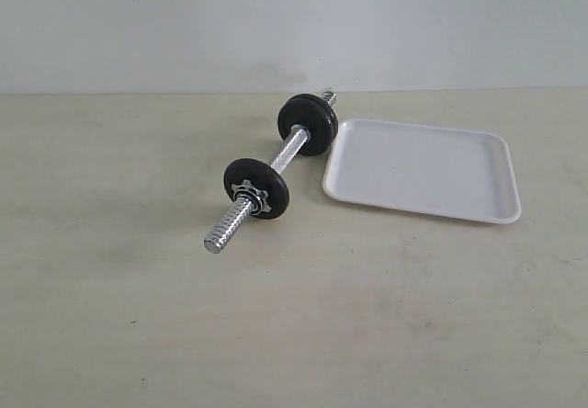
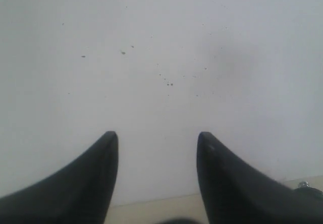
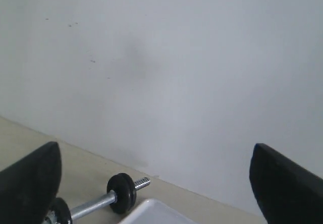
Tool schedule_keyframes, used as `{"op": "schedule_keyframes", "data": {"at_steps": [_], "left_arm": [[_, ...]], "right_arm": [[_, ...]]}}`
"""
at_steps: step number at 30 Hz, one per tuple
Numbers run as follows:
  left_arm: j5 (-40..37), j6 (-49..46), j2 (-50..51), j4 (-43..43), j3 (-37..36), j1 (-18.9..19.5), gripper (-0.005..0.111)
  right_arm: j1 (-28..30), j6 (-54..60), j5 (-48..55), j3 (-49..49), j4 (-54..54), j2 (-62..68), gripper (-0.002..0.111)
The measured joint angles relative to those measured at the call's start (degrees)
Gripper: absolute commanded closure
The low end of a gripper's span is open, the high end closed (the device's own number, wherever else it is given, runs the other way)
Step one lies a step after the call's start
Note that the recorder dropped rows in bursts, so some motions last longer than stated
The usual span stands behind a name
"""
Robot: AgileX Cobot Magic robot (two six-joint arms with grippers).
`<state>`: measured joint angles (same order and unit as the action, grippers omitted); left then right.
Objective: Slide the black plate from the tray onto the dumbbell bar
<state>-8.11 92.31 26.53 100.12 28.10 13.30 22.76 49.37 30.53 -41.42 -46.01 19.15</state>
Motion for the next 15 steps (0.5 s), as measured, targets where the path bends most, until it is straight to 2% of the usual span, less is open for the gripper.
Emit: {"op": "schedule_keyframes", "data": {"at_steps": [7, 10, 15], "left_arm": [[-0.37, 4.35, -6.43, -0.23, -6.26, 0.0, 0.062], [-0.49, 5.15, -8.13, -0.23, -7.66, 0.0, 0.062], [-1.43, 5.64, -8.84, -0.75, -8.29, 0.0, 0.062]], "right_arm": [[0.0, -0.55, -13.98, 17.38, -8.99, -5.02, 0.019], [0.0, -0.55, -14.33, 21.21, -11.67, -5.71, 0.019], [0.0, 4.35, -11.63, 22.08, -17.64, -5.81, 0.019]]}}
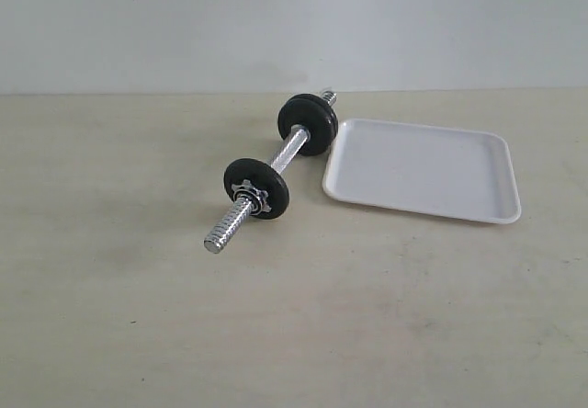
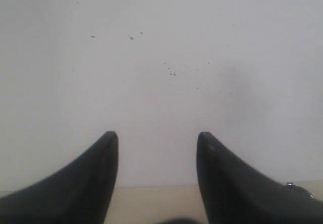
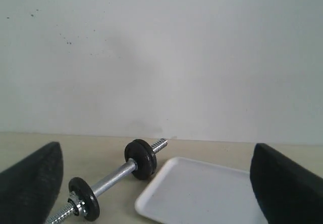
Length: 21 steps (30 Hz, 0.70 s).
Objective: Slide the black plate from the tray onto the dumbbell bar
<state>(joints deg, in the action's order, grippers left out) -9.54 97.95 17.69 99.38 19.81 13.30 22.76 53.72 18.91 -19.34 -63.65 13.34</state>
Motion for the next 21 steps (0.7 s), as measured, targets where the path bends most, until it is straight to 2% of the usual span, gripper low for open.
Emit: {"op": "schedule_keyframes", "data": {"at_steps": [11, 18, 21], "left_arm": [[0.32, 0.33, 0.0, -0.59, -1.19, 0.0, 0.062], [0.7, 0.43, 0.0, -0.59, -1.19, 0.0, 0.062], [0.93, 0.43, 0.0, -0.59, -1.19, 0.0, 0.062]], "right_arm": [[0.0, 2.18, 0.79, 0.0, -1.87, 0.0, 0.019], [0.0, -3.37, 3.62, 0.1, -2.83, 0.0, 0.019], [0.0, 4.72, 2.32, 0.48, -6.81, -0.63, 0.019]]}}
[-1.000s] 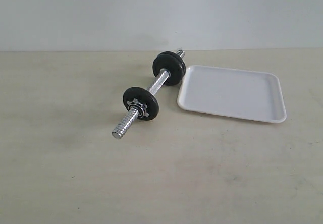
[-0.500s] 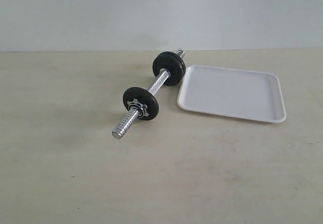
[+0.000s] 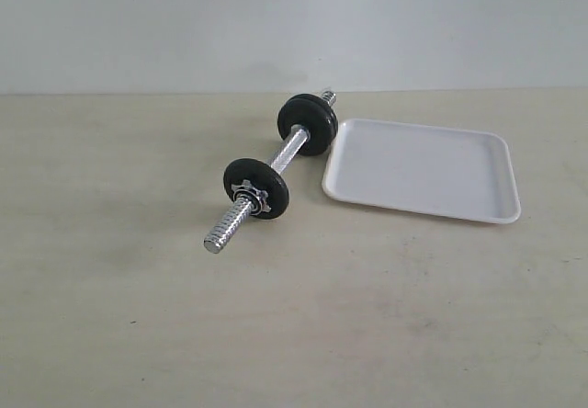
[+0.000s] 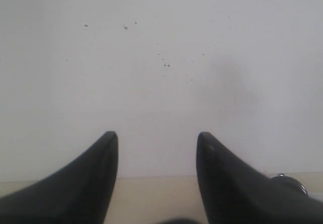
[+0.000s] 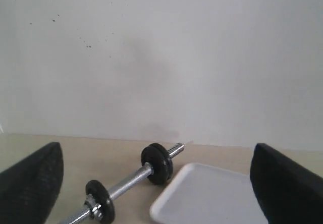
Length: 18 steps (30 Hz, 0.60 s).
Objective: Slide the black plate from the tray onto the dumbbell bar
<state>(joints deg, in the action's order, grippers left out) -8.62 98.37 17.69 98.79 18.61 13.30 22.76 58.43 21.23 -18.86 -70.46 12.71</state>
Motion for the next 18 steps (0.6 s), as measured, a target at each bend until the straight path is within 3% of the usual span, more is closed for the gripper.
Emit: {"op": "schedule_keyframes", "data": {"at_steps": [5, 7, 10, 12, 18], "left_arm": [[0.09, 0.0, 0.0, 0.0, 0.0, 0.0, 0.062], [0.36, 0.0, 0.0, 0.0, 0.0, 0.0, 0.062], [1.42, 0.0, 0.0, 0.0, 0.0, 0.0, 0.062], [2.45, 0.0, 0.0, 0.0, 0.0, 0.0, 0.062], [4.13, 0.0, 0.0, -0.09, 0.0, 0.0, 0.062]], "right_arm": [[0.0, 34.82, 2.71, 0.14, -21.99, -6.53, 0.019], [0.0, 42.18, 8.53, 0.14, -26.27, -9.43, 0.019], [0.0, 43.69, 17.78, 0.92, -28.59, -11.17, 0.019], [0.0, 43.53, 18.06, 3.6, -29.13, -11.3, 0.019], [0.0, 40.11, -5.44, 14.19, -28.97, -11.3, 0.019]]}}
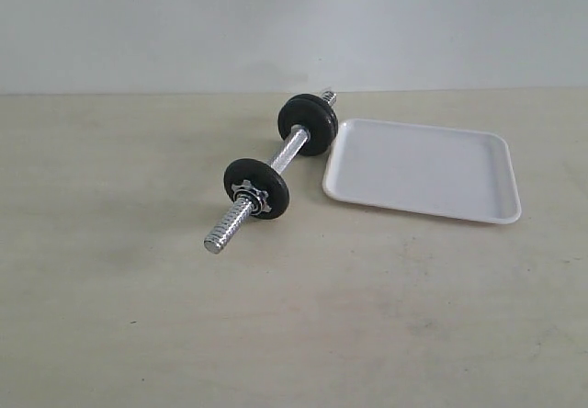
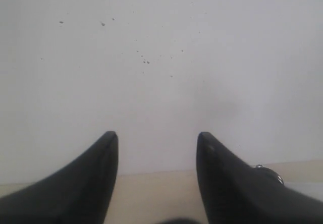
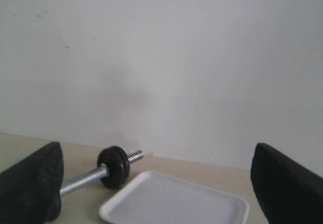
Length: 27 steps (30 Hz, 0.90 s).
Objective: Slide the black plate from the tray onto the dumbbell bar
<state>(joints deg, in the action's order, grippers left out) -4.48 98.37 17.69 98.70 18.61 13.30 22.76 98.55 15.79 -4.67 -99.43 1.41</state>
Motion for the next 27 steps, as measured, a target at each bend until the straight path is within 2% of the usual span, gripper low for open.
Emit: {"op": "schedule_keyframes", "data": {"at_steps": [7, 17, 27], "left_arm": [[0.86, 0.0, 0.0, 0.0, 0.0, 0.0, 0.062], [3.06, 0.0, 0.0, 0.0, 0.0, 0.0, 0.062], [3.42, 0.0, 0.0, -0.14, 0.0, 0.0, 0.062]], "right_arm": [[0.0, 2.81, 0.61, 4.31, -0.15, 0.0, 0.019], [0.0, 3.55, -10.8, 4.44, -0.15, 0.0, 0.019], [0.0, 2.64, -11.83, 4.44, -0.15, 0.0, 0.019]]}}
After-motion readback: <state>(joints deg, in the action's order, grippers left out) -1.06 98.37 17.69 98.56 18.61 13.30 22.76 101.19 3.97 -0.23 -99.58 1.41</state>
